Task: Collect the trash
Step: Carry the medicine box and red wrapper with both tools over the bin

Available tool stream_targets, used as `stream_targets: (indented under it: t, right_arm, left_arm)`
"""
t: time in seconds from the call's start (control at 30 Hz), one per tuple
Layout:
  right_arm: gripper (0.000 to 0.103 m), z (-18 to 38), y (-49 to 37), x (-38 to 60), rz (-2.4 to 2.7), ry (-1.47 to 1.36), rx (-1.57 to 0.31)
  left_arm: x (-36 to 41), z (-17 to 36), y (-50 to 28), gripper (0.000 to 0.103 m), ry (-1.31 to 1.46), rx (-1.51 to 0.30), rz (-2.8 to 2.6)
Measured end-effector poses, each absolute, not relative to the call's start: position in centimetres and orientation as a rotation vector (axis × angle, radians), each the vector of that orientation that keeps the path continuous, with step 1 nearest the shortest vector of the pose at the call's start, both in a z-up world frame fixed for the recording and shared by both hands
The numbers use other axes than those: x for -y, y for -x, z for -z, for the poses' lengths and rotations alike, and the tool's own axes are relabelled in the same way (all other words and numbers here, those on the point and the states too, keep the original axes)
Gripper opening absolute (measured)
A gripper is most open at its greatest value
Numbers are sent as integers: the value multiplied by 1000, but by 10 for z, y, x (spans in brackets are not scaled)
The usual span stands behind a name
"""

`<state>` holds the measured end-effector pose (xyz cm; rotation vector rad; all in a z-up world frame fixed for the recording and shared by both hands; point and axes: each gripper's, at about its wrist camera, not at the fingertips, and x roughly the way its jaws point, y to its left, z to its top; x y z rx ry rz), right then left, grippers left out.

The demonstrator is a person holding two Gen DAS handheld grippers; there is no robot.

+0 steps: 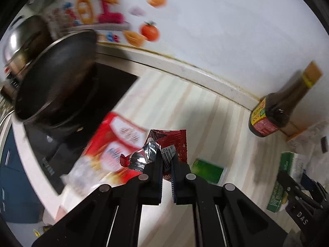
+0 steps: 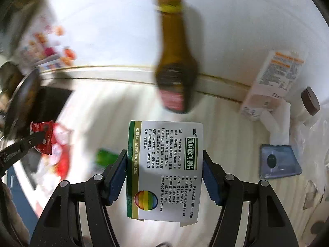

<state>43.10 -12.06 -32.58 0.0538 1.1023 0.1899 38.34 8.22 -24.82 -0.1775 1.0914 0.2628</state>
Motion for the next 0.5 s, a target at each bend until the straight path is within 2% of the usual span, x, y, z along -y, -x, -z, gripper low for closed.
stream_targets:
  t: [0.23,0.5]
  right_arm:
    - [69,285,-353,58,-379,-1,-1072]
    - [69,263,-242,-75,-665,132,-1083]
  left_arm:
    - [-157,226,-270,4,255,-1032,-376]
    - [-247,232,-107,4,399,-1009,-595]
